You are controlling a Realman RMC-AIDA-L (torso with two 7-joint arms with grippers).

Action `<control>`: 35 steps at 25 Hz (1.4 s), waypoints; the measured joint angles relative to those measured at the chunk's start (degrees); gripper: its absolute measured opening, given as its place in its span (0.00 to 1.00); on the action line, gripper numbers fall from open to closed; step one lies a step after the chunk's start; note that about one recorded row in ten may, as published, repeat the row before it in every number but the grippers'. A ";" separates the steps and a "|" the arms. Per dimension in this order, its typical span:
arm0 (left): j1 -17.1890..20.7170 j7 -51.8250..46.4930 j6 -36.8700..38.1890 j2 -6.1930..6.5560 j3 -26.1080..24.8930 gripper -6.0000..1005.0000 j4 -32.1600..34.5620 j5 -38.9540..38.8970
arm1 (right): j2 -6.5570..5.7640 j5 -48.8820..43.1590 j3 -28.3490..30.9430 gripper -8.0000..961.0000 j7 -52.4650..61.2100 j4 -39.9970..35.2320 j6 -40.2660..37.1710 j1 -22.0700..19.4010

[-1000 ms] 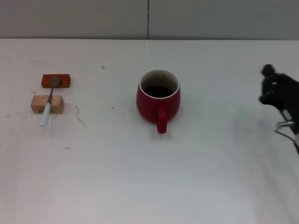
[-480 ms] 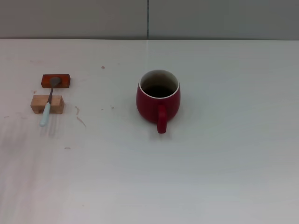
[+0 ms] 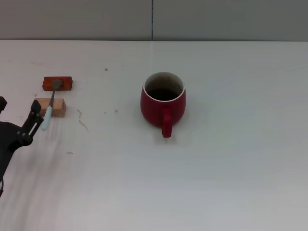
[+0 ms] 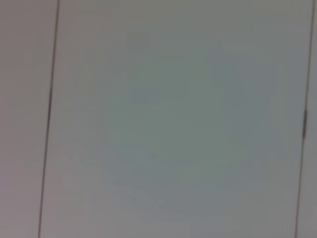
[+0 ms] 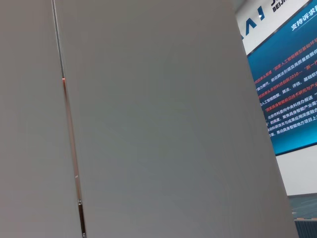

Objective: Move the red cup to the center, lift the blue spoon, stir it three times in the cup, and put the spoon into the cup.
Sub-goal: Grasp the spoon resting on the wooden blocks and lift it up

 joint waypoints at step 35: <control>-2.89 5.87 -10.92 -0.25 4.85 0.83 0.16 -2.61 | 0.08 -0.43 -0.28 0.79 0.00 0.23 0.88 0.19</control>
